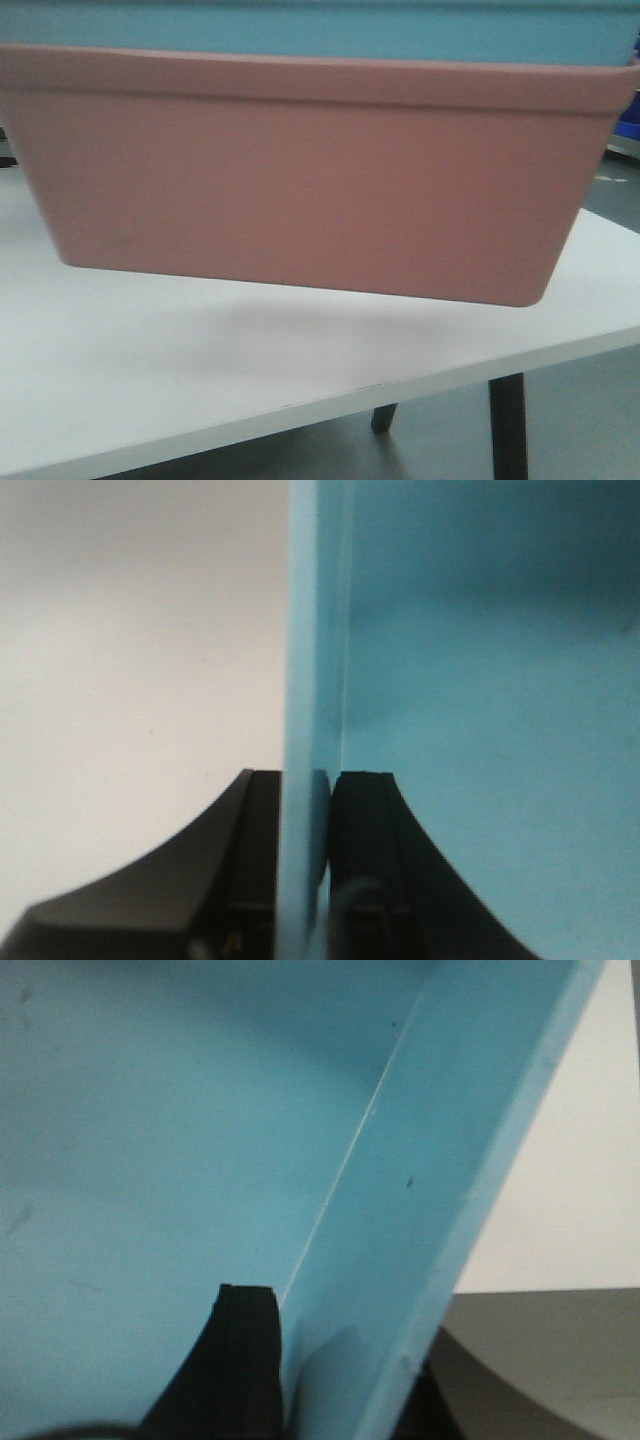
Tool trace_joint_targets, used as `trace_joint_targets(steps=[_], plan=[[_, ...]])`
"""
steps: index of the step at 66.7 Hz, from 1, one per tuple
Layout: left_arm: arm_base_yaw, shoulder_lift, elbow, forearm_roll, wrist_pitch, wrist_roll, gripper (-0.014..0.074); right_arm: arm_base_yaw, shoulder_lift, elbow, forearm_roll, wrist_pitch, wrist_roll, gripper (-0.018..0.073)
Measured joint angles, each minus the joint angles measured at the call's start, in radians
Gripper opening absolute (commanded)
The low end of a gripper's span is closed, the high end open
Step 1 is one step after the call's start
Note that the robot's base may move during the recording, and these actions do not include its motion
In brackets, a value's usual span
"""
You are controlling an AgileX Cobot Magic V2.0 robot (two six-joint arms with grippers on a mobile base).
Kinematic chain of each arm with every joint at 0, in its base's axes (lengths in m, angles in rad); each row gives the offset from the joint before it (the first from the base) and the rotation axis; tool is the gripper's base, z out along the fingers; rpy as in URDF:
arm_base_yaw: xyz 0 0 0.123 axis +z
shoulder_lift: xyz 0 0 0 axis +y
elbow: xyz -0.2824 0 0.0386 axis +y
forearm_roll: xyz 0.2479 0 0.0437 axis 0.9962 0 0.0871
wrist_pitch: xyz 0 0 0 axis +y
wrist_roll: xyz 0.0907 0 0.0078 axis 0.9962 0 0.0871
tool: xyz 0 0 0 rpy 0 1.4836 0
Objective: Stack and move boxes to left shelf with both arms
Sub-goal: 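Hold the stacked bins raised in both grippers while the base drives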
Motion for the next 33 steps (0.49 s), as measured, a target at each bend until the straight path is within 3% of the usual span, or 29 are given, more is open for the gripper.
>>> trace_joint_targets(steps=[33], plan=[[0.000, 0.001, 0.000, 0.000, -0.002, 0.000, -0.0003, 0.000, 0.000, 0.000, 0.000, 0.001, 0.000, 0.0055]])
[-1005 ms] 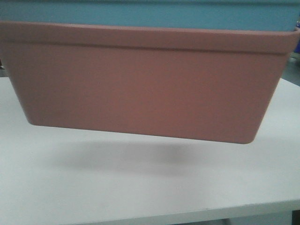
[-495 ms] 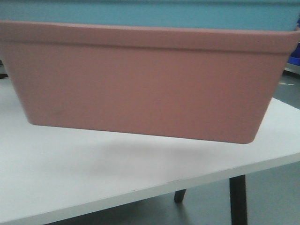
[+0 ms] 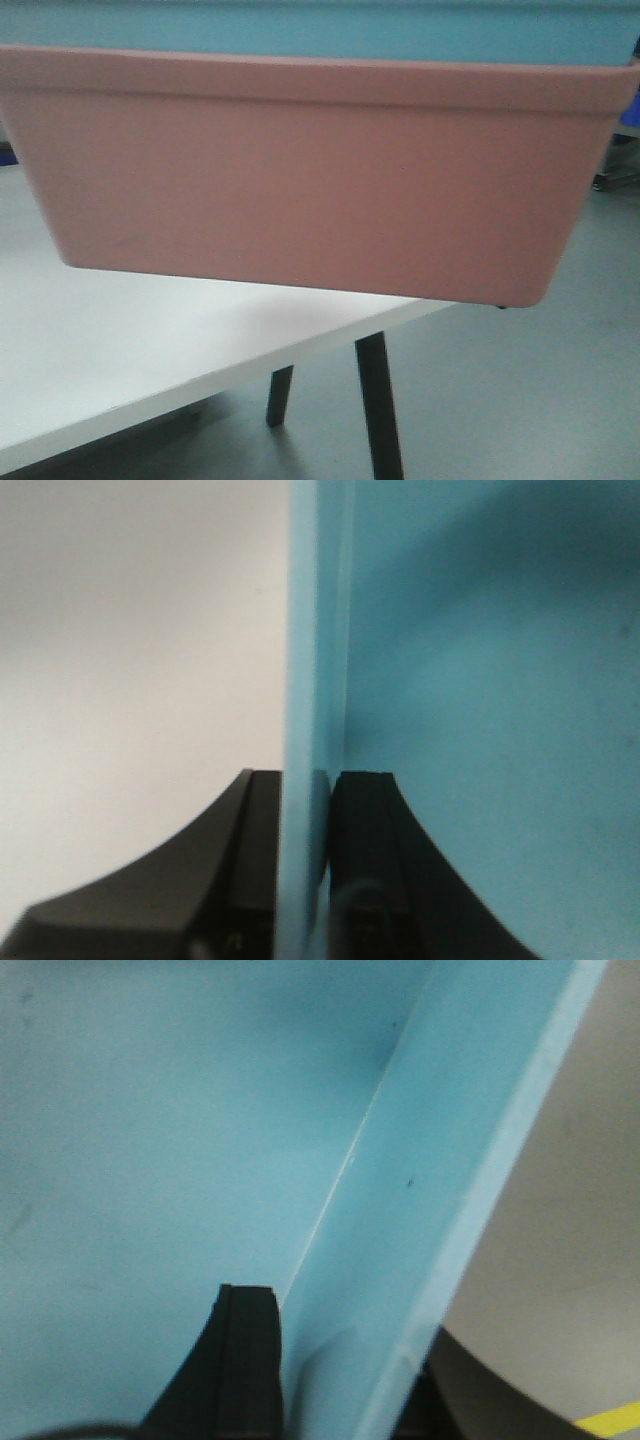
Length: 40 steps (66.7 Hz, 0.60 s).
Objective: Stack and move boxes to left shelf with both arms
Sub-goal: 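Hold the stacked bins raised in both grippers while the base drives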
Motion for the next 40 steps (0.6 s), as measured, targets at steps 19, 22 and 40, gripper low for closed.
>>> trace_joint_targets(steps=[19, 22, 40], plan=[[0.000, 0.000, 0.000, 0.000, 0.000, 0.000, -0.0003, 0.000, 0.000, 0.000, 0.000, 0.000, 0.000, 0.0055], [0.000, 0.000, 0.000, 0.000, 0.000, 0.000, -0.0003, 0.000, 0.000, 0.000, 0.000, 0.000, 0.000, 0.0055], [0.000, 0.000, 0.000, 0.000, 0.000, 0.000, -0.0003, 0.000, 0.000, 0.000, 0.000, 0.000, 0.000, 0.0055]])
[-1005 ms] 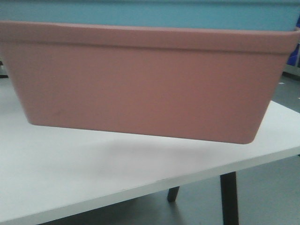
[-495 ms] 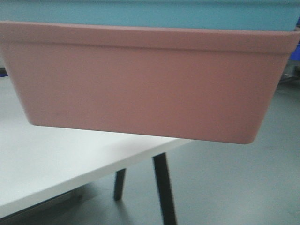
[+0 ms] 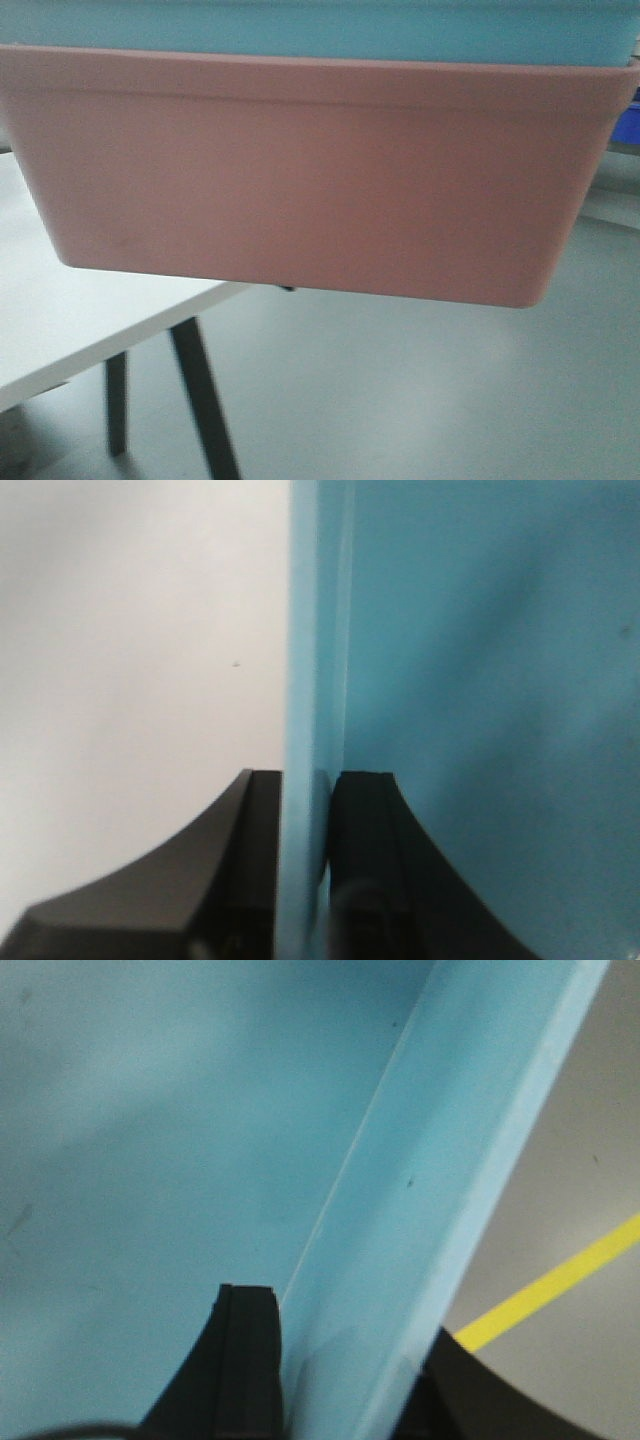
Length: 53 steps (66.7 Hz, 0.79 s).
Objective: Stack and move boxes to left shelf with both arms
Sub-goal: 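Hold the stacked bins raised in both grippers while the base drives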
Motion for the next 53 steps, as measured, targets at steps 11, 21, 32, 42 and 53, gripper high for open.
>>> trace_joint_targets(steps=[11, 21, 32, 42, 53], plan=[[0.000, 0.000, 0.000, 0.000, 0.000, 0.000, -0.0003, 0.000, 0.000, 0.000, 0.000, 0.000, 0.002, 0.0055], [0.000, 0.002, 0.000, 0.000, 0.000, 0.000, -0.0003, 0.000, 0.000, 0.000, 0.000, 0.002, 0.002, 0.0055], [0.000, 0.002, 0.000, 0.000, 0.000, 0.000, -0.0003, 0.000, 0.000, 0.000, 0.000, 0.002, 0.002, 0.0055], [0.000, 0.002, 0.000, 0.000, 0.000, 0.000, -0.0003, 0.000, 0.000, 0.000, 0.000, 0.002, 0.002, 0.0055], [0.000, 0.002, 0.000, 0.000, 0.000, 0.000, -0.0003, 0.000, 0.000, 0.000, 0.000, 0.002, 0.002, 0.0055]])
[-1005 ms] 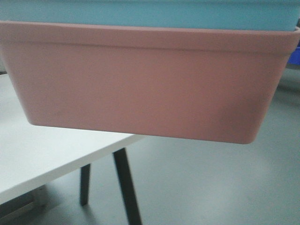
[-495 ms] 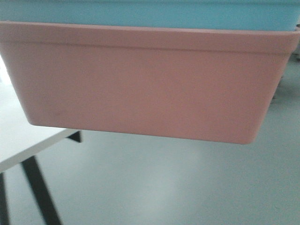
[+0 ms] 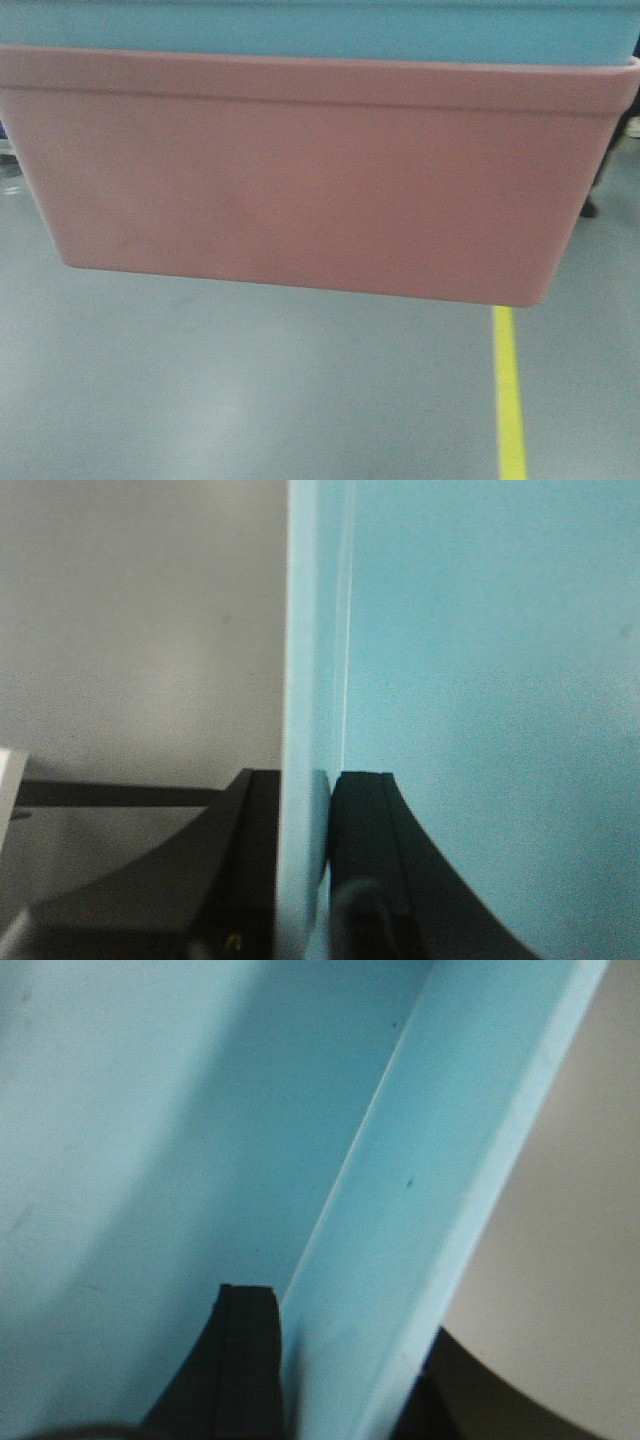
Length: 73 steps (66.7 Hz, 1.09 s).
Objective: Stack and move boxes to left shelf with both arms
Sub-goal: 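Hold the stacked bins raised in both grippers while the base drives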
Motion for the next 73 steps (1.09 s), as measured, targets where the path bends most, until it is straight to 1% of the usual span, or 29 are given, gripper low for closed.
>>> trace_joint_targets(steps=[73], plan=[[0.000, 0.002, 0.000, -0.004, -0.002, 0.000, -0.0003, 0.000, 0.000, 0.000, 0.000, 0.010, 0.000, 0.0055]])
